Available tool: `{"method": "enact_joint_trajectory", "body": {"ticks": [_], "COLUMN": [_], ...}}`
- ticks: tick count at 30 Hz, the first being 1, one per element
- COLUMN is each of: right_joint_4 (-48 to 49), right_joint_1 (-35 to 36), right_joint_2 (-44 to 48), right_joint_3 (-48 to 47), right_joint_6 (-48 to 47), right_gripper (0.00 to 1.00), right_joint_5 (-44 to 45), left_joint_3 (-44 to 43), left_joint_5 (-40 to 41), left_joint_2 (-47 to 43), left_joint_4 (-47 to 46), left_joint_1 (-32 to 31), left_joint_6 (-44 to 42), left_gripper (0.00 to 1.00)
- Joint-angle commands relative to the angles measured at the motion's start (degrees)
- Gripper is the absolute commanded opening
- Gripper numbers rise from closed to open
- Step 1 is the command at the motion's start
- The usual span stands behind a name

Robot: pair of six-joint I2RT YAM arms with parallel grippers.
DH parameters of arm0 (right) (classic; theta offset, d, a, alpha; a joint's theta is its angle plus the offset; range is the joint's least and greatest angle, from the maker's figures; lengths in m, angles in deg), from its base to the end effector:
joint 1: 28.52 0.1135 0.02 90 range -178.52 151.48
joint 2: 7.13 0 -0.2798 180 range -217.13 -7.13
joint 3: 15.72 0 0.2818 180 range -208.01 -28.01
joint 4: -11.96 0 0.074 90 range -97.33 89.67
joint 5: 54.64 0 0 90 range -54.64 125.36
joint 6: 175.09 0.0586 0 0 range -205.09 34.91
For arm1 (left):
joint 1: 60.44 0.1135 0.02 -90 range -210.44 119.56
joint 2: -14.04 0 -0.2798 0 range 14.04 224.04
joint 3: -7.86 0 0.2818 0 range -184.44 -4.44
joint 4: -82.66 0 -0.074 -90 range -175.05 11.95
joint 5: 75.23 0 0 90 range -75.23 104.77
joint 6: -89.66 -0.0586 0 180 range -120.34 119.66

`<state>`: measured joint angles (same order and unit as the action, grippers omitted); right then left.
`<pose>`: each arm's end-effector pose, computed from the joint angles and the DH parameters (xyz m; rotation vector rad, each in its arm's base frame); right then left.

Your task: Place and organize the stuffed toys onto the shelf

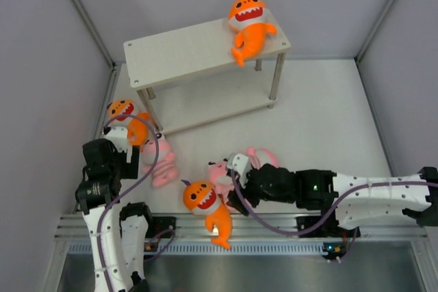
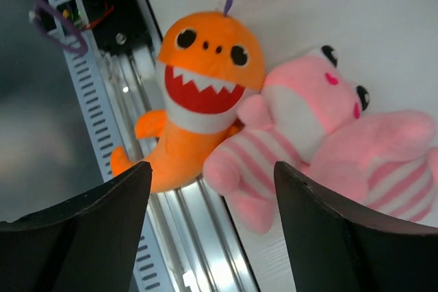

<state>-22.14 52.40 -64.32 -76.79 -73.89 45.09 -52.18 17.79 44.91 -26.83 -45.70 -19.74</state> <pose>0.0513 0.2585 0.3014 -1.1627 1.8565 0.7763 0.1205 0.0349 0.3069 0.0667 2.3179 0.3662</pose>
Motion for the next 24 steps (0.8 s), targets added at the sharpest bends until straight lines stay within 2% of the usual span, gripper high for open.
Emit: {"method": "enact_joint_trajectory", "body": {"ticks": [1,5,9,13,17,22,24], "right_joint_4": [6.2,12.0,13.5,14.2,17.3,8.2,7.2], "right_joint_1": [9.0,11.0,15.6,20.1,20.2,20.2,20.2], "right_joint_2": [0.3,-3.5,-10.6,-13.6,-15.7,-21.0,-21.3], "right_joint_3": [0.9,5.3,3.3,2.2,5.4,3.4,4.3], "right_joint_6": [0.3,4.9,7.1,10.3,14.7,28.2,32.7], "right_gripper": [0.73,0.71,0.71,0.71,0.68,0.68,0.68], "right_joint_5": [12.0,8.5,10.0,12.2,10.8,20.7,21.1], "left_joint_3": [0.6,0.6,0.8,0.8,0.8,0.8,0.8], "left_joint_5": [2.4,2.2,1.2,0.3,0.3,0.1,0.0], "left_joint_2": [-0.6,-0.7,-1.1,-0.2,-0.9,-1.3,-1.1], "left_joint_4": [-0.6,-0.6,-0.6,-0.6,-0.6,-0.6,-0.6], "left_joint_1": [0.7,1.2,1.3,1.3,1.3,1.3,1.3], "left_joint_6": [1.6,1.6,1.2,0.9,1.0,0.8,0.7], "left_gripper": [0.99,0.99,0.99,0.99,0.99,0.99,0.99]}}
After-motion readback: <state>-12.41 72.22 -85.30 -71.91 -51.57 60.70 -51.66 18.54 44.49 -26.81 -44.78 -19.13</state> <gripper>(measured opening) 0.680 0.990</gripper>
